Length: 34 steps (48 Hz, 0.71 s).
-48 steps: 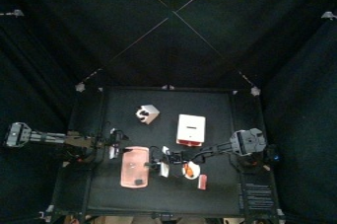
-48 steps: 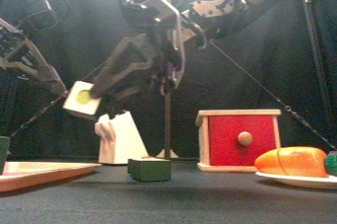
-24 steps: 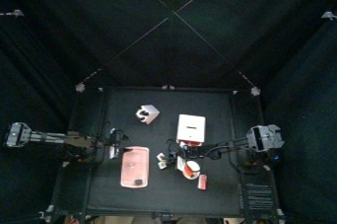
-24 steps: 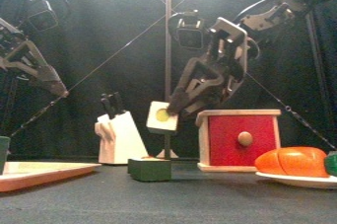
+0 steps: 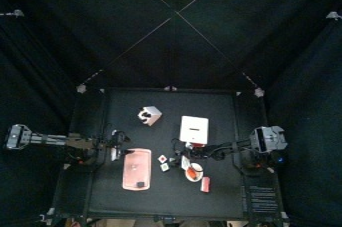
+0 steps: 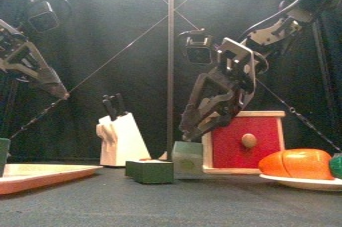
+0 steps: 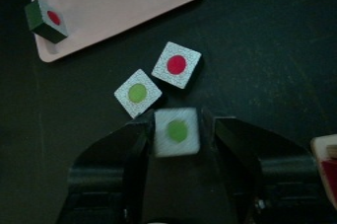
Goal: Put sushi piece right of plate
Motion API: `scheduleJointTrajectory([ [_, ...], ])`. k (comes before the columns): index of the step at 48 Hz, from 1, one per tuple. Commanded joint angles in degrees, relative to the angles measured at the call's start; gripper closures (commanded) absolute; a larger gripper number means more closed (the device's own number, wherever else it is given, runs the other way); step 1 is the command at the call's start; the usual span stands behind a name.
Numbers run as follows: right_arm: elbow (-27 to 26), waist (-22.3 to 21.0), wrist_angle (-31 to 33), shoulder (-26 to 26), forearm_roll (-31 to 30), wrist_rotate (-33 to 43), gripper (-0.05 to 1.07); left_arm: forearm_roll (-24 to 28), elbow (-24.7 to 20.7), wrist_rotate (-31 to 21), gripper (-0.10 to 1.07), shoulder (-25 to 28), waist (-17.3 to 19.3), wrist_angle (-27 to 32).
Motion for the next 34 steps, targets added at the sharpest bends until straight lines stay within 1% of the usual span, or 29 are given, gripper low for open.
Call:
scheduleJointTrajectory([
  [1,-1.14,-0.26,-0.26,-1.05,0.0,-0.18,0.19,0.0,-0.7,0.0,0.11,0.09,0.26,-0.44],
  [5,-1.14,-0.26,-0.26,-1.14,-0.18,-0.18,0.17,-0.09,-0.62,0.0,0.11,0.09,0.26,-0.44],
  [34,-1.85,-0.26,-0.18,-1.05,-0.35,-0.26,0.17,-0.09,-0.62,0.0,0.11,0.09,0.26,-0.35],
])
